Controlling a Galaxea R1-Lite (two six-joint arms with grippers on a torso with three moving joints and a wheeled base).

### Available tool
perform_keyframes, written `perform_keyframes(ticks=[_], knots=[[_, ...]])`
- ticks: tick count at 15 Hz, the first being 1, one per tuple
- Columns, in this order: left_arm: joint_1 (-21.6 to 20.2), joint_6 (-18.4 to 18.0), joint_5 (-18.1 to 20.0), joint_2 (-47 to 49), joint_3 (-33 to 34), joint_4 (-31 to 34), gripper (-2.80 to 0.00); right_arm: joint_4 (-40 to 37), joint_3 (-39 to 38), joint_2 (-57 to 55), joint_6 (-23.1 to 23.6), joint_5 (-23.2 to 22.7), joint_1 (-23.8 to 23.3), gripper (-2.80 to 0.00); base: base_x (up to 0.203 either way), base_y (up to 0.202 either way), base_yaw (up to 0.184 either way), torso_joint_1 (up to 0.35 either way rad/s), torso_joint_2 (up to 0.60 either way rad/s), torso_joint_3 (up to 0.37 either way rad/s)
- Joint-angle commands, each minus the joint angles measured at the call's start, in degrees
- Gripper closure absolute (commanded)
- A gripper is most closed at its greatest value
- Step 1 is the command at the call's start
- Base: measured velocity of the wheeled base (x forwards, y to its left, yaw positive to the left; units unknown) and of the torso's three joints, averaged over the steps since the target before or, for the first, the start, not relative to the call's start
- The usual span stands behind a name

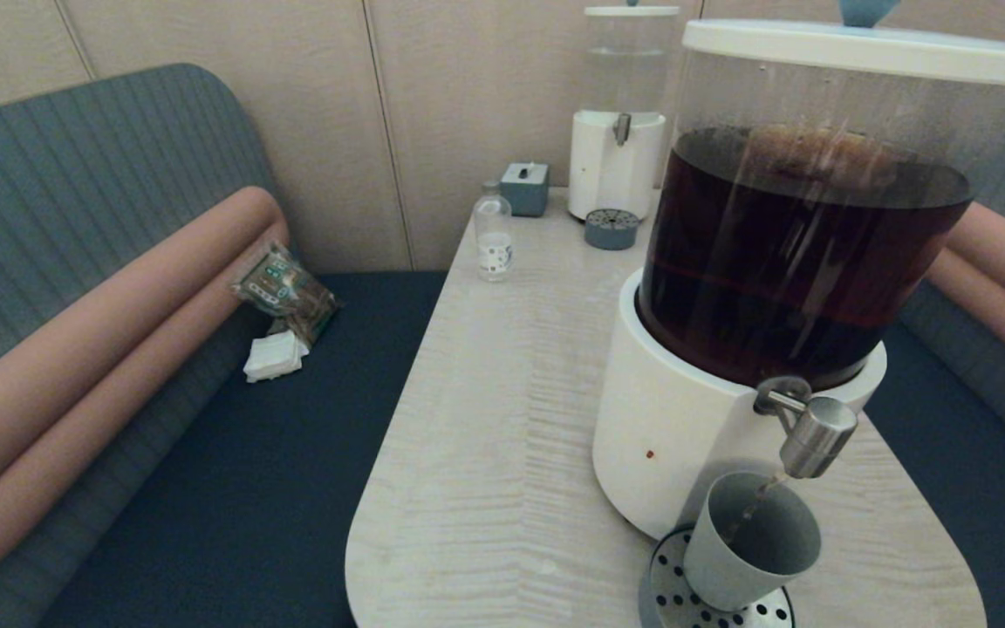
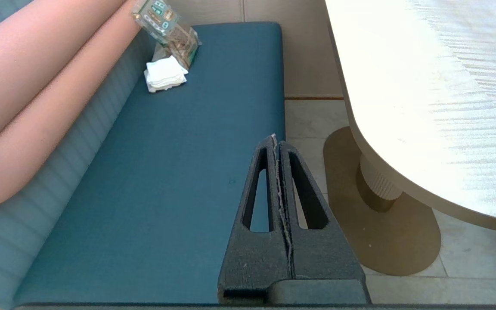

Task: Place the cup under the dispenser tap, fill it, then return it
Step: Turn off the faucet

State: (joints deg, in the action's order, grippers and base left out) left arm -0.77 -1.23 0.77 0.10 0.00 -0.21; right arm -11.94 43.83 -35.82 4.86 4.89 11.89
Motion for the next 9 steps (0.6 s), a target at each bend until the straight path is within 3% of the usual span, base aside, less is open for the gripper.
perform_keyframes(ticks=[1,9], knots=[[0.0,0.0,0.0,0.0,0.0,-0.1,0.0,0.7,-2.0,5.0,0.8,0.5,-1.3,0.0,0.0,0.0,0.0,0.0,0.0,0.0],[0.0,0.0,0.0,0.0,0.0,-0.1,0.0,18.7,-18.5,22.0,5.4,0.9,-10.1,0.0,0.0,0.0,0.0,0.0,0.0,0.0]])
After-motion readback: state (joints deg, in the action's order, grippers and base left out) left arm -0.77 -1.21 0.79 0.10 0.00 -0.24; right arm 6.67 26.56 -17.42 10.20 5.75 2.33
